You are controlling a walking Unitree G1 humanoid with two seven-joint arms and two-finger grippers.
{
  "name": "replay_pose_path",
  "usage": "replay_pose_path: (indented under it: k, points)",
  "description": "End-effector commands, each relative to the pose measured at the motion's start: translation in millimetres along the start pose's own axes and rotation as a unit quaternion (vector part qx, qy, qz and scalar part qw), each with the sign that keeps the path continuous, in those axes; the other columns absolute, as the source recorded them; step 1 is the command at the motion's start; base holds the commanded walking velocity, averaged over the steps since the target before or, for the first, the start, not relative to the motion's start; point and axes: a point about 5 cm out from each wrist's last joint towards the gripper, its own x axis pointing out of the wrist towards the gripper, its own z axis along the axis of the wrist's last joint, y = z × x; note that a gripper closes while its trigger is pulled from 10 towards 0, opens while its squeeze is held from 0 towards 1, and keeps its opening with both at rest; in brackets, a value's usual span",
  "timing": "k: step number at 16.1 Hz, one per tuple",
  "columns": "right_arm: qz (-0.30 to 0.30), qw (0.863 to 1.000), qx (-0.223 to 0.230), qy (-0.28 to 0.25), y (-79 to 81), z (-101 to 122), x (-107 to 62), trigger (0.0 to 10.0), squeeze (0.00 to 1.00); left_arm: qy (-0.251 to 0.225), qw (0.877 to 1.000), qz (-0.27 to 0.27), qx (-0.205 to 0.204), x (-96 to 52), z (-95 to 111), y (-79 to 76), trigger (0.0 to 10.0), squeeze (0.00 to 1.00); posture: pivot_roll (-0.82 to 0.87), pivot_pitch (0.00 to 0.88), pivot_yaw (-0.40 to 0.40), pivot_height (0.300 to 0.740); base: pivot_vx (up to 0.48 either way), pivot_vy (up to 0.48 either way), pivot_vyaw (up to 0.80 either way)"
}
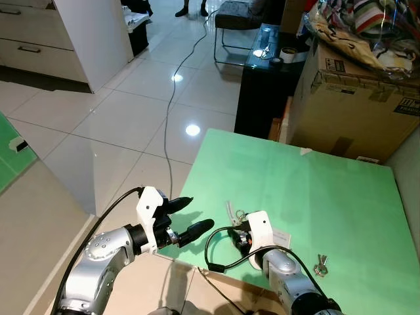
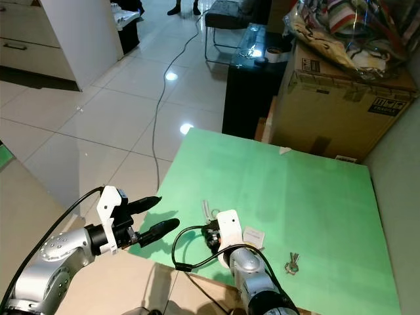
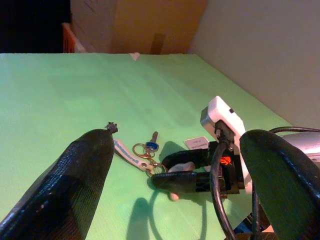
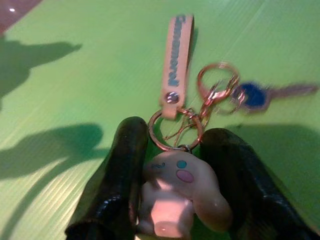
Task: Hang keys on a hook
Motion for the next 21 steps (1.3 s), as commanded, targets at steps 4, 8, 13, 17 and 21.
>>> replay_pose_path:
  k: [4,8,13,17,21]
  points:
    - [-0.042,0.996,-0.04,-0.073,-10.9,29.6,-1.4,0.0,0.0,0.0,1.0,-0.004,0.01,6.5,2.5,3.7,10.0,0.0,-0.06,0.043,0.045,0.74,0.0,0.0,0.0]
    - [-0.051,0.989,-0.052,-0.13,-9.3,53.0,-8.1,0.0,0.0,-0.008,1.0,-0.006,0.007,14.2,4.0,4.3,10.0,0.0,-0.08,0.031,0.043,0.74,0.0,0.0,0.0]
    - [-0.026,0.994,-0.029,-0.103,-5.7,42.0,-11.0,0.0,0.0,-0.012,1.0,-0.007,0.006,17.2,2.9,3.9,10.0,0.0,-0.08,0.027,0.041,0.74,0.0,0.0,0.0]
    - [-0.032,0.992,-0.035,-0.113,-8.4,45.2,-14.5,0.0,0.0,-0.014,1.0,-0.005,0.006,17.5,2.7,5.7,10.0,0.0,-0.09,0.019,0.043,0.74,0.0,0.0,0.0]
    - [-0.035,0.991,-0.032,-0.122,-10.0,49.7,-16.0,0.0,0.0,-0.016,1.0,-0.005,0.005,18.7,2.8,6.4,10.0,0.0,-0.09,0.015,0.046,0.74,0.0,0.0,0.0]
